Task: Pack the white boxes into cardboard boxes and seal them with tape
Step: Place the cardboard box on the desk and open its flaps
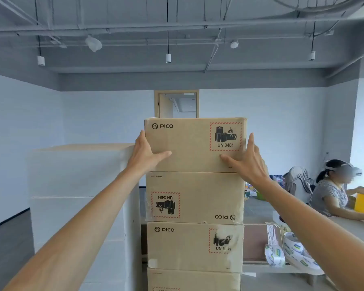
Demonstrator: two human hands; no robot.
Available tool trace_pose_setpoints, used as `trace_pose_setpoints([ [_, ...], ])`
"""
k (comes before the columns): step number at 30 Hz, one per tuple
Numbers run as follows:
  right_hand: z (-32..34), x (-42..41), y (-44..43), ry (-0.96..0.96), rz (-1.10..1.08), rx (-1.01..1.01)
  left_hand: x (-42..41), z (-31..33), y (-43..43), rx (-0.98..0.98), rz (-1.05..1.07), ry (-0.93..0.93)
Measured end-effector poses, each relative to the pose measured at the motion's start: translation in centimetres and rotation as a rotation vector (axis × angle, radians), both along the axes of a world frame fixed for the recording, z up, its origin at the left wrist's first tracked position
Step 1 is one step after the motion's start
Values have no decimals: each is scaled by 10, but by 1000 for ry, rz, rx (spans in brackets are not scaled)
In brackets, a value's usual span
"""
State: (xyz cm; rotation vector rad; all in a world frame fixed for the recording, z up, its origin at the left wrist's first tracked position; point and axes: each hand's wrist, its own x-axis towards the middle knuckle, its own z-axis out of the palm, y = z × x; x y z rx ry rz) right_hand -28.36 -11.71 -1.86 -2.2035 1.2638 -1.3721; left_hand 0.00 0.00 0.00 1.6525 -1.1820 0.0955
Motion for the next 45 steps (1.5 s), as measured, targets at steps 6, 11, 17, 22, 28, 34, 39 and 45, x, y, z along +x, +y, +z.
trace_pose_setpoints([
  [6,6,13,-14,-278,175,78,20,8,-22,-81,-176,163],
  [11,0,12,-21,-388,272,89,27,2,-27,-154,-272,268],
  [17,46,-12,5,-476,282,-80,-14,44,-3,-312,-342,203],
  [22,64,-76,13,-506,258,-118,-80,66,9,-355,-368,132],
  [28,31,-182,11,-496,226,-79,-184,38,-3,-309,-386,120],
  [34,-10,-316,7,-507,208,-31,-317,0,-21,-292,-391,121],
  [39,-62,-402,-8,-416,126,62,-393,-59,-34,-196,-381,148],
  [45,-136,-439,-12,-306,126,247,-426,-147,-18,-10,-353,256],
])
